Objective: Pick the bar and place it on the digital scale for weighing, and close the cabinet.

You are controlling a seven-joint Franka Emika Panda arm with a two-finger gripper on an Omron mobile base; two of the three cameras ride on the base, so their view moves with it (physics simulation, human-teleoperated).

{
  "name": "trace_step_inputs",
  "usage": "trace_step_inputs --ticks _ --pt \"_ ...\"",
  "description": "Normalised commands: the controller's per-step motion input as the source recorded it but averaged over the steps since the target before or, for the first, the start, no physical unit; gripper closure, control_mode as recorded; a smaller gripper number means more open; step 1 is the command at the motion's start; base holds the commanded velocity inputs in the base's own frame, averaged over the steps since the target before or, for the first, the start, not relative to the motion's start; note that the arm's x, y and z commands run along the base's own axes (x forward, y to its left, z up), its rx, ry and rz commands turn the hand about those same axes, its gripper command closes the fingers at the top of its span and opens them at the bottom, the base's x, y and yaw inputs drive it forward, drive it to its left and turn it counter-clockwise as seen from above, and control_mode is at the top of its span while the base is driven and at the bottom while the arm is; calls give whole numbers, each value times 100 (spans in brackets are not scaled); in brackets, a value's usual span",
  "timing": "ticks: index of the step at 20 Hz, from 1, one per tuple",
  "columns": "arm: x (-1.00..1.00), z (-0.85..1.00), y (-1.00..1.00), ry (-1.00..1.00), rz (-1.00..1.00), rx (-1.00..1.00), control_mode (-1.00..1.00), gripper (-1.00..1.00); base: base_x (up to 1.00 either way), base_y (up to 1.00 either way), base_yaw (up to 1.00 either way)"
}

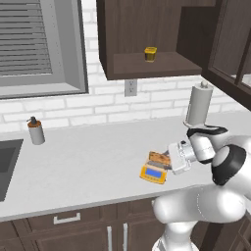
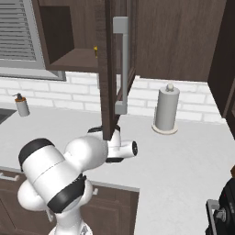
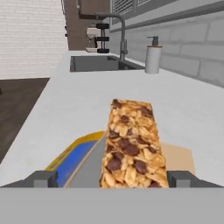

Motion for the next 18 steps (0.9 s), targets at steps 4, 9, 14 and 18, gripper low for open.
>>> trace_step_inputs --ticks 4,9,14,18 --pt "0 1 30 0 1 -1 -100 -100 0 0 0" --pt "0 25 2 -6 1 0 -100 -100 0 0 0" --pt "0 32 0 -11 0 0 -100 -100 0 0 0" --pt "-11 11 -2 -19 0 0 -100 -100 0 0 0"
